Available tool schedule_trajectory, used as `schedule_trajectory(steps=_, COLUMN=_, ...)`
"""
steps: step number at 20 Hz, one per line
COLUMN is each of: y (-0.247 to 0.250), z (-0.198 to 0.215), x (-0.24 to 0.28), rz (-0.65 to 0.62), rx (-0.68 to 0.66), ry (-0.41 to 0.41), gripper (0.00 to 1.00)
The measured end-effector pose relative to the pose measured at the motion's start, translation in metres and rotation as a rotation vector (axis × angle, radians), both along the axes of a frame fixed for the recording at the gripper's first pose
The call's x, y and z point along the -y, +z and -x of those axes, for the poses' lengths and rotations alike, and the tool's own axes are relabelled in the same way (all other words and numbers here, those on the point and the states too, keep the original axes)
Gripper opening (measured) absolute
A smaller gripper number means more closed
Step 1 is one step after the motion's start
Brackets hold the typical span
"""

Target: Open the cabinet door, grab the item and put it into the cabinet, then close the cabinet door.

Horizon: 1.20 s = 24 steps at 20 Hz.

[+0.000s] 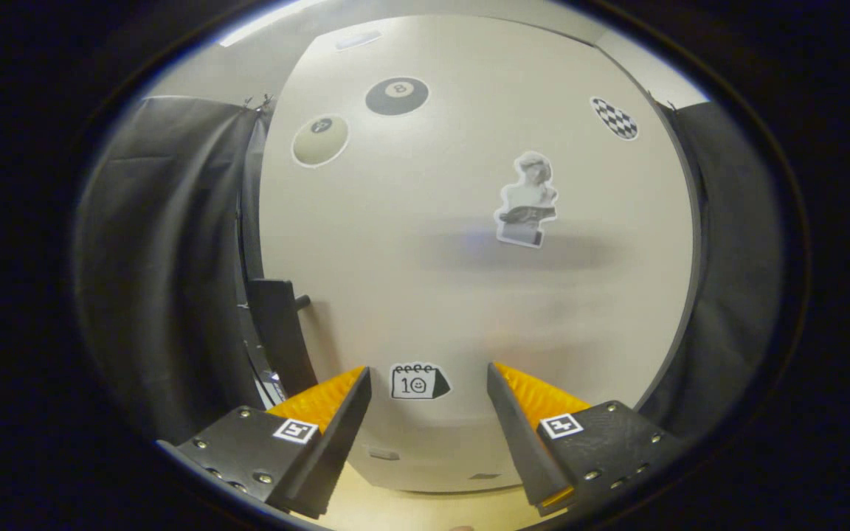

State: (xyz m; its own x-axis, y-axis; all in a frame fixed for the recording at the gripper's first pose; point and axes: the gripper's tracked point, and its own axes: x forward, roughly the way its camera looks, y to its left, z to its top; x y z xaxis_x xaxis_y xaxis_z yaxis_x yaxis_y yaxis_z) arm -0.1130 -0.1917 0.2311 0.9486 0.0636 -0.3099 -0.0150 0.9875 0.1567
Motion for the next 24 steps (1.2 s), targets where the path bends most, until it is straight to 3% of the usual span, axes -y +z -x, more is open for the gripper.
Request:
schedule_trajectory(steps=16, y=0.0036, z=0.0032, x=0.0027, rz=-0.038, rx=0.019, ry=0.027, gripper=0.94)
schedule_trajectory(steps=24, y=0.0033, z=0.0046, x=0.0038, rz=0.019, rx=0.05, ry=0.035, gripper=0.94)
